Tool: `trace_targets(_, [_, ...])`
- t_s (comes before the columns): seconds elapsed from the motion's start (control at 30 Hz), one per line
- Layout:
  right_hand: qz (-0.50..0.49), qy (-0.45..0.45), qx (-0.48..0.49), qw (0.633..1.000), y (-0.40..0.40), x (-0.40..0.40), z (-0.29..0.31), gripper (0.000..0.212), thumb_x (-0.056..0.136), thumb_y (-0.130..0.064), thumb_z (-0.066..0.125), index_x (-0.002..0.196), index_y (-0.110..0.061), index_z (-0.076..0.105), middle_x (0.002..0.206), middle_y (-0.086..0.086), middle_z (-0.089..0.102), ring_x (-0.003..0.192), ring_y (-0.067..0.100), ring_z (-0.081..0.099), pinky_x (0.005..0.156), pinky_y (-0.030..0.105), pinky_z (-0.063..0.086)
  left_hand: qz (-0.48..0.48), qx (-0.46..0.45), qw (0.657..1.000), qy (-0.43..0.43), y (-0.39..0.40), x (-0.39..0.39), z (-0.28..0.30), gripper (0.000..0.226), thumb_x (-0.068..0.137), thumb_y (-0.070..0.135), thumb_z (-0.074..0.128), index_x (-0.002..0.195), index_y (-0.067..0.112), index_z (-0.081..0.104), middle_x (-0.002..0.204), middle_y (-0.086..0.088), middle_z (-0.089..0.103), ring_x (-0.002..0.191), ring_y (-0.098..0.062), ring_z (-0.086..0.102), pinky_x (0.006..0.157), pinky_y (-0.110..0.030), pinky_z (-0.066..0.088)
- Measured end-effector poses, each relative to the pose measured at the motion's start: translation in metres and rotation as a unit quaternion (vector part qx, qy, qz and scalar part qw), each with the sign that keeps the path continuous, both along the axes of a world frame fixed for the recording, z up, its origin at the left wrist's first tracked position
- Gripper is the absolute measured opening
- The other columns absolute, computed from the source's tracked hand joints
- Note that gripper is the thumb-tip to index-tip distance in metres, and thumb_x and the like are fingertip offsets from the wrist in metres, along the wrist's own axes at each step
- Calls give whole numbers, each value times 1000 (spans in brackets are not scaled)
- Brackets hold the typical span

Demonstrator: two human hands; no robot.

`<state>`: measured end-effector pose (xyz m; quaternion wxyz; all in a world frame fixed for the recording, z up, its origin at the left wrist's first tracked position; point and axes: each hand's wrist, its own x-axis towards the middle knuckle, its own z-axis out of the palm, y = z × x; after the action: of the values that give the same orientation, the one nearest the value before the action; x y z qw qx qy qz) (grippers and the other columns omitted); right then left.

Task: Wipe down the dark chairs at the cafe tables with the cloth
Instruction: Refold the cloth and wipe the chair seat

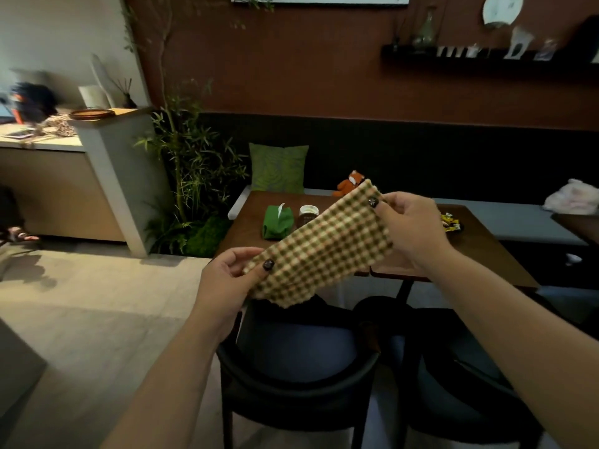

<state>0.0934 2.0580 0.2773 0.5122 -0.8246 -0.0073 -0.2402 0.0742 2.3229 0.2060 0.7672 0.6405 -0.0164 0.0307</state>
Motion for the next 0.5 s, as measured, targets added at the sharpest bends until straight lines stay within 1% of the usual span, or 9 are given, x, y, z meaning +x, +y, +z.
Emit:
trace_targets(0.07, [19, -6, -14, 1000, 4, -4, 0, 23, 95, -23, 55, 79, -38, 63, 73, -27, 68, 72, -11, 63, 51, 3, 44, -11, 7, 1000, 0, 5, -1, 1, 26, 75, -4, 74, 97, 11, 70, 89, -4, 76, 83, -14, 73, 61, -21, 56])
trace_targets(0.17, [58, 0, -13, 998, 7, -9, 3, 24, 97, -21, 52, 84, -38, 62, 75, -32, 66, 73, -14, 62, 53, 1, 42, -23, 27, 999, 4, 11, -4, -1, 36, 74, -11, 73, 101, 12, 72, 90, -2, 77, 81, -10, 72, 61, -18, 55])
trace_targets(0.27, [114, 17, -14, 993, 9, -16, 12, 20, 95, -22, 55, 87, -38, 64, 80, -28, 68, 76, -10, 64, 56, 2, 44, -29, 78, 997, -2, 17, -5, -4, 39, 78, -12, 70, 105, 16, 72, 88, 8, 76, 82, -3, 71, 62, -14, 53])
trace_targets(0.33, [150, 17, -29, 988, 14, -22, 17, 19, 93, -19, 59, 88, -36, 67, 83, -22, 70, 80, -6, 66, 61, 6, 48, -63, 151, 986, 1, 17, -3, -3, 40, 80, -5, 72, 108, 23, 72, 94, 9, 75, 92, -7, 69, 68, -18, 56])
trace_targets(0.4, [186, 24, -63, 980, 24, -27, 21, 18, 91, -17, 60, 91, -32, 69, 86, -16, 72, 84, -1, 67, 69, 10, 52, -131, 211, 969, 4, 10, -1, 2, 40, 81, 9, 76, 115, 30, 69, 109, 9, 71, 104, -8, 65, 83, -28, 57])
trace_targets(0.43, [207, 30, -77, 975, 31, -29, 23, 16, 91, -16, 61, 93, -29, 70, 88, -13, 72, 85, 1, 67, 73, 14, 53, -170, 211, 963, -1, 4, 0, 6, 40, 82, 14, 75, 118, 30, 67, 114, 9, 70, 108, -7, 63, 90, -31, 55])
trace_targets(0.47, [229, 37, -84, 969, 38, -31, 25, 13, 90, -16, 62, 94, -24, 72, 88, -9, 73, 85, 4, 68, 74, 17, 55, -205, 194, 959, -10, -3, 0, 9, 38, 84, 17, 73, 119, 27, 66, 117, 8, 69, 111, -7, 62, 93, -33, 52])
trace_targets(0.5, [250, 42, -86, 964, 43, -32, 27, 11, 88, -16, 64, 94, -20, 72, 88, -6, 73, 84, 6, 68, 74, 20, 55, -234, 172, 957, -18, -10, 0, 12, 33, 86, 17, 70, 119, 23, 66, 117, 7, 70, 110, -7, 63, 92, -31, 51])
